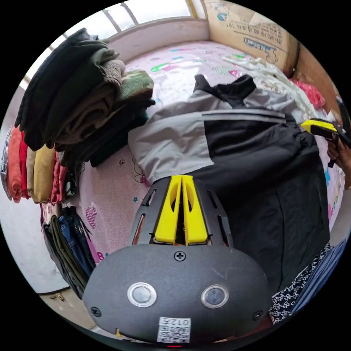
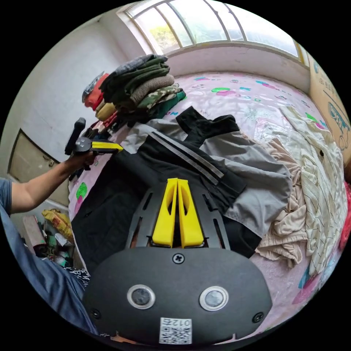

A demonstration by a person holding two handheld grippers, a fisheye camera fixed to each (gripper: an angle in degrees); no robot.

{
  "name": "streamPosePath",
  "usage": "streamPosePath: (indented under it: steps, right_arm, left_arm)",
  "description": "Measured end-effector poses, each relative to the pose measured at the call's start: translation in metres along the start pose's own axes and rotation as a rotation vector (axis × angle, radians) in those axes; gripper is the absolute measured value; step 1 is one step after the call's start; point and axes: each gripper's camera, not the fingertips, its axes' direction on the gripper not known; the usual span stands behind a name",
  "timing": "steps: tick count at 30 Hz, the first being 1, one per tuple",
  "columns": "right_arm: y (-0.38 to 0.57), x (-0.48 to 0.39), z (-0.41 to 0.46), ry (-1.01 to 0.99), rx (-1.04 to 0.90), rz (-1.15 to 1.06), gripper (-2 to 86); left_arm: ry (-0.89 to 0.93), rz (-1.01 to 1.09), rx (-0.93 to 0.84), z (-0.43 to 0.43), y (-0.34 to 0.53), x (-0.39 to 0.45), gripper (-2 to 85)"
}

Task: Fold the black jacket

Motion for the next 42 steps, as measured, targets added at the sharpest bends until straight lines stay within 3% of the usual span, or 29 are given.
streamPosePath:
  steps: [3,7,10,15,25,29,37,42]
  right_arm:
    - [0.008,-0.004,0.052,0.134,-0.215,0.018,-0.2]
    - [0.002,-0.008,0.044,0.097,-0.137,0.143,-0.2]
    - [0.0,-0.045,0.027,0.16,-0.121,0.052,-0.2]
    - [0.022,-0.092,0.027,0.191,-0.208,0.055,-0.1]
    - [0.055,-0.203,0.103,0.408,-0.57,-0.163,0.1]
    - [0.035,-0.233,0.125,0.463,-0.657,-0.204,0.5]
    - [0.028,-0.273,0.125,0.526,-0.597,-0.259,0.7]
    - [0.029,-0.273,0.102,0.471,-0.475,-0.163,0.3]
  left_arm:
    - [0.003,-0.016,-0.037,0.023,0.002,-0.011,-0.1]
    - [0.076,-0.153,-0.028,0.014,-0.002,-0.041,-0.1]
    - [0.038,-0.152,0.024,-0.016,0.011,-0.048,-0.1]
    - [0.106,-0.173,-0.06,-0.034,0.066,-0.044,-0.1]
    - [0.12,-0.271,-0.342,-0.011,0.164,0.025,0.1]
    - [0.114,-0.308,-0.32,-0.013,0.169,0.02,0.2]
    - [0.051,-0.323,-0.257,-0.026,0.187,0.016,0.0]
    - [0.1,-0.425,-0.238,-0.033,0.202,-0.001,0.0]
